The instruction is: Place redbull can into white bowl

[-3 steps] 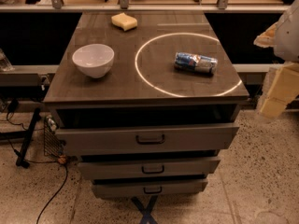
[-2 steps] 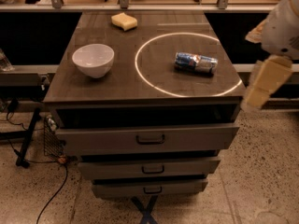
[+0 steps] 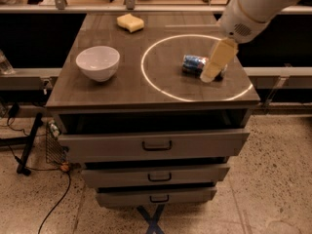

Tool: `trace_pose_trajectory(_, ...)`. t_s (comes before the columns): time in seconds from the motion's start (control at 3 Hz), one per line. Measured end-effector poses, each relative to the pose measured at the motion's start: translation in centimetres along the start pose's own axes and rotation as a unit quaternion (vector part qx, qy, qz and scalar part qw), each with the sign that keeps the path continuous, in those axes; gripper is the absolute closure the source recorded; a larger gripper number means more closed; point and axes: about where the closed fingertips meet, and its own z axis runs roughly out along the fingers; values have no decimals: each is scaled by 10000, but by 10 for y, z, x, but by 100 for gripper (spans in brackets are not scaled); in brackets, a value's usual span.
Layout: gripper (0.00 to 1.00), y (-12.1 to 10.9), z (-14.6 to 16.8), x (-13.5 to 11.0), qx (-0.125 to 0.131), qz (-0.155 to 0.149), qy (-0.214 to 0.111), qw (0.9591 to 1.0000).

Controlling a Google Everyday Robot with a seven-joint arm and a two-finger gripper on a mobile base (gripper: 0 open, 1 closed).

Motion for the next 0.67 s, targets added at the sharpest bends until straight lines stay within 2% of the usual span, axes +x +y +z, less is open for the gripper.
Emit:
trace_pose_trajectory(0.33,0,-29,38,-20,51,140,-161,9998)
trace_pose_trajectory(0.67,0,-51,78,-19,-15,337,-7,9994)
